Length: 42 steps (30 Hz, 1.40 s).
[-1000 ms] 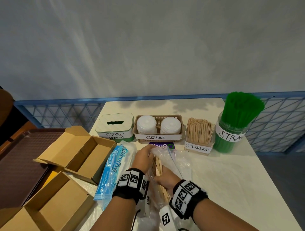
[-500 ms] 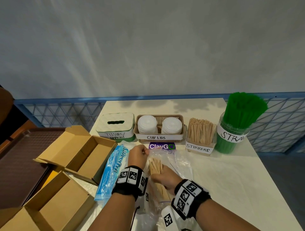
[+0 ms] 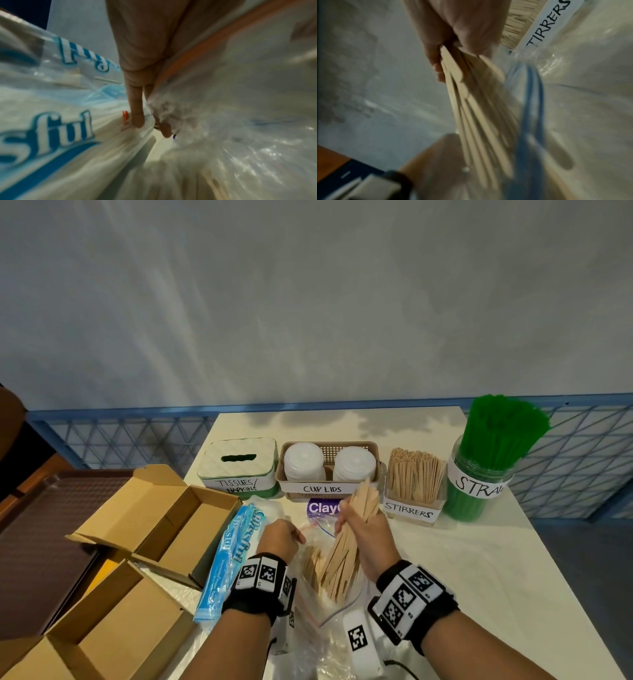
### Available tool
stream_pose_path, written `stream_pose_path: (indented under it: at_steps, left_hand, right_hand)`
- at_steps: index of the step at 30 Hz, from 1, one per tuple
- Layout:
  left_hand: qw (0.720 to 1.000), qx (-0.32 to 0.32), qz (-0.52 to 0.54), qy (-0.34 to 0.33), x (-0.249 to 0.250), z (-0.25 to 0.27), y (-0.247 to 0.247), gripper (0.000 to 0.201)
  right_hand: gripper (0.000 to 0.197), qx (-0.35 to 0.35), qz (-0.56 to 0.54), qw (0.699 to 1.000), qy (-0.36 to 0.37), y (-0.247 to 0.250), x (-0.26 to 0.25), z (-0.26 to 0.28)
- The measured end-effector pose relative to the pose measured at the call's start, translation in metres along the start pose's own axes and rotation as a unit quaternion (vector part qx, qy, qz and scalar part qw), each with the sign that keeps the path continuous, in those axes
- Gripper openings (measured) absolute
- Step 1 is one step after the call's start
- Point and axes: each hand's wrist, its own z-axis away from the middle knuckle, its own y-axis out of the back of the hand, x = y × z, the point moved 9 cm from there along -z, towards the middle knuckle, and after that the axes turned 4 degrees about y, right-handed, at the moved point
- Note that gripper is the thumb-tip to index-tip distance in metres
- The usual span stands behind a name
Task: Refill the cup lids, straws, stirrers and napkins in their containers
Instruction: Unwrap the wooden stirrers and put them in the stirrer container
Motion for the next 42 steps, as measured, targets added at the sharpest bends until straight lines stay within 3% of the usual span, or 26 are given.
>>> stream_pose_path:
  at_steps: [4, 8, 10, 12, 14, 16, 19, 25, 30, 35, 38, 41, 42]
  left_hand:
    - [0.998, -0.027, -0.031, -0.045, 0.027, 0.009, 0.011, 0.024]
    - [0.979, 0.026, 0.186, -0.078, 0.070, 0.025, 0.049, 0.026]
    - [0.942, -0.050, 0.328, -0.053, 0.087, 0.034, 0.044, 0.025]
    - [0.890, -0.180, 0.418, 0.007, 0.102, 0.048, 0.020, 0.039]
    - [0.838, -0.321, 0.439, 0.043, 0.117, 0.066, -0.007, 0.063]
    - [0.787, -0.423, 0.448, 0.040, 0.131, 0.083, -0.024, 0.073]
    - [0.761, -0.470, 0.445, 0.035, 0.146, 0.096, -0.028, 0.073]
    - [0.737, -0.494, 0.461, 0.024, 0.161, 0.108, -0.035, 0.061]
    - [0.752, -0.471, 0.459, 0.034, 0.166, 0.103, -0.044, 0.054]
    - [0.764, -0.456, 0.457, 0.001, 0.176, 0.091, -0.045, 0.055]
    - [0.844, -0.380, 0.374, -0.060, 0.180, 0.065, -0.035, 0.052]
    - [0.942, -0.150, 0.251, -0.165, 0.189, 0.021, -0.004, 0.028]
    - [0.961, -0.064, 0.185, -0.195, 0.193, 0.010, 0.006, 0.023]
  right_hand:
    - [0.015, 0.057, -0.128, 0.990, 0.015, 0.020, -0.027, -0.009]
    - [0.016, 0.103, -0.157, 0.981, 0.041, 0.042, -0.056, -0.014]
    - [0.012, 0.102, -0.155, 0.979, 0.081, 0.047, -0.079, -0.014]
    - [0.019, 0.068, -0.156, 0.975, 0.143, 0.045, -0.110, -0.009]
    - [0.029, 0.020, -0.107, 0.973, 0.203, 0.039, -0.135, 0.001]
    - [0.025, -0.005, -0.028, 0.968, 0.250, 0.033, -0.151, 0.015]
    - [0.015, -0.001, 0.037, 0.962, 0.272, 0.031, -0.155, 0.029]
    - [0.022, 0.010, 0.047, 0.966, 0.255, 0.042, -0.144, 0.034]
    - [0.020, 0.031, 0.063, 0.973, 0.218, 0.056, -0.126, 0.030]
    - [0.021, 0.029, 0.045, 0.982, 0.184, 0.066, -0.112, 0.022]
    - [0.015, 0.041, 0.027, 0.979, 0.200, 0.083, -0.128, 0.005]
    - [0.011, 0.083, 0.002, 0.972, 0.222, 0.109, -0.141, -0.022]
    - [0.011, 0.095, -0.005, 0.970, 0.223, 0.116, -0.141, -0.032]
